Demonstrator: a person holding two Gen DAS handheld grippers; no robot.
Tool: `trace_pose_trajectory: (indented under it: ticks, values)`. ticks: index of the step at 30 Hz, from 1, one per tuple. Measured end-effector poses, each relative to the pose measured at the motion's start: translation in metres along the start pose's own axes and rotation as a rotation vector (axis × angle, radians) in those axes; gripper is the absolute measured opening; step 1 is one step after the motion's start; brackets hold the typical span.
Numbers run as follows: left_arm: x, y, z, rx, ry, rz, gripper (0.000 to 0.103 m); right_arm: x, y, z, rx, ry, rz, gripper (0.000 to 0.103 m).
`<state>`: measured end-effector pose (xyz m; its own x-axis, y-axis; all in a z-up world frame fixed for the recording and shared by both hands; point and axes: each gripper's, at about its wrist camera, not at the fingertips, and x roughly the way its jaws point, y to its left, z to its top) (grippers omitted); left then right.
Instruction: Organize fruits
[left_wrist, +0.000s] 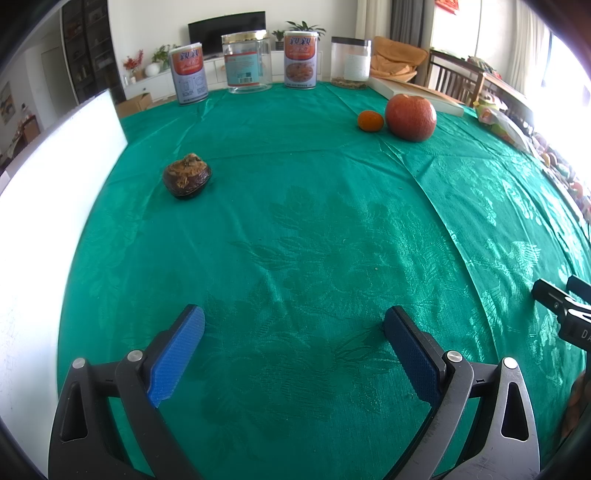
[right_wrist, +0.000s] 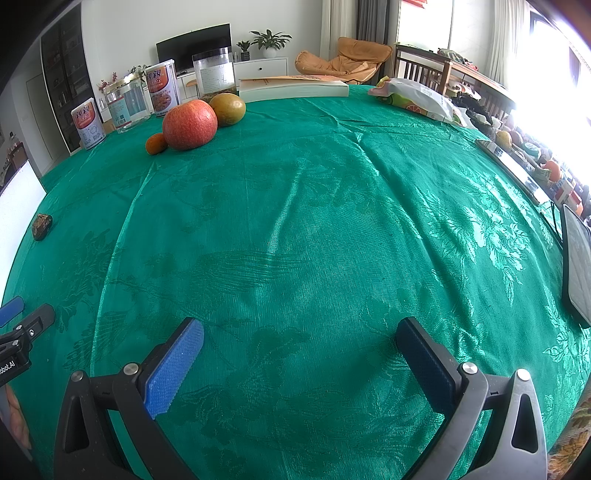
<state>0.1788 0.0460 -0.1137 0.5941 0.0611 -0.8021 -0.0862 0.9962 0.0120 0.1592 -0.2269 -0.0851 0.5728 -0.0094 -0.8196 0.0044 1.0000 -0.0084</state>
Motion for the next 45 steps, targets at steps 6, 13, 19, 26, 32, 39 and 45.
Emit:
trace_pose_trajectory:
  ticks: [6,13,19,26,32,39,45]
  values:
    - [0.0,0.0,0.0,-0.001,0.0,-0.001,0.099,0.0,0.0,0.0,0.0,0.0,0.0,0.103]
    - [-0.011,0.026,0.0,-0.077,0.009,-0.143,0.098,0.0,0.0,0.0,0.0,0.0,0.0,0.103]
    - [0.014,0.075,0.051,-0.292,0.001,0.012,0.098,0.0,0.0,0.0,0.0,0.0,0.0,0.103]
    - [0.066,0.086,0.089,-0.245,0.022,0.14,0.089,0.0,0.0,0.0,0.0,0.0,0.0,0.103]
    - [0.048,0.088,0.084,-0.211,-0.022,0.118,0.044,0.0,0.001,0.0,0.0,0.0,0.0,0.103]
    - [-0.008,0.047,0.033,-0.163,-0.016,-0.06,0.044,0.0,0.0,0.0,0.0,0.0,0.0,0.103]
    - [-0.016,0.011,0.001,-0.032,-0.005,-0.067,0.045,0.0,0.0,0.0,0.0,0.001,0.0,0.103]
